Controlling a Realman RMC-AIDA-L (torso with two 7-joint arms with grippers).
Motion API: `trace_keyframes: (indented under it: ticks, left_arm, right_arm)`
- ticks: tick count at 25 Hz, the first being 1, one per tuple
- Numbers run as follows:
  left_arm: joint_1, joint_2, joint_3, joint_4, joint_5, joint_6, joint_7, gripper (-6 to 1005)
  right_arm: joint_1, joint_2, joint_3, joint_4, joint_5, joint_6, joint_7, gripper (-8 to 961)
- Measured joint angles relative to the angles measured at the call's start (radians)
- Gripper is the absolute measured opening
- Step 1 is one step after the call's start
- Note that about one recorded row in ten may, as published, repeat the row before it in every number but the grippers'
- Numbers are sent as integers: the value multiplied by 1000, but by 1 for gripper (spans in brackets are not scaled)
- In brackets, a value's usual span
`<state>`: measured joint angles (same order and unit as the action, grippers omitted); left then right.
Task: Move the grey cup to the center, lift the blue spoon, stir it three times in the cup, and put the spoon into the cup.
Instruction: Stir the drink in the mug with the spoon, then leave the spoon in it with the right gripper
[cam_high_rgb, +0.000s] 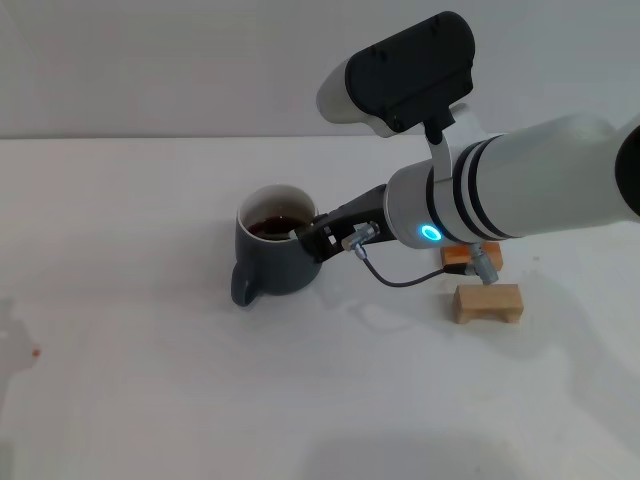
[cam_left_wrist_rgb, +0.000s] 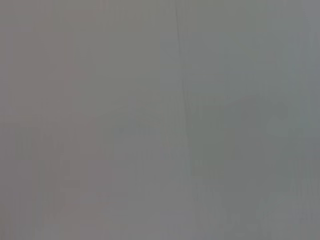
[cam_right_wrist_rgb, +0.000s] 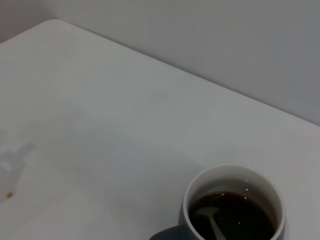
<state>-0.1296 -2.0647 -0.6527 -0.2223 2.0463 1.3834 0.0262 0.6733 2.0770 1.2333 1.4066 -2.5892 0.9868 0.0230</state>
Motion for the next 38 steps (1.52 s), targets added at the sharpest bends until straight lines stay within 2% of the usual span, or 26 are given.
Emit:
trace_keyframes:
  ticks: [10, 19, 38]
  left_arm:
    - [1, 0, 4, 0, 2, -5, -2, -1]
    - [-9, 0, 0, 1, 3, -14, -11, -1]
    - [-21, 0, 4, 3, 5, -17, -11, -2]
  right_arm:
    - [-12, -2, 19, -20, -6, -25, -16, 163]
    - [-16, -3, 83, -37, -8, -33, -50, 163]
    - [-25, -2, 83, 7, 23, 13, -52, 163]
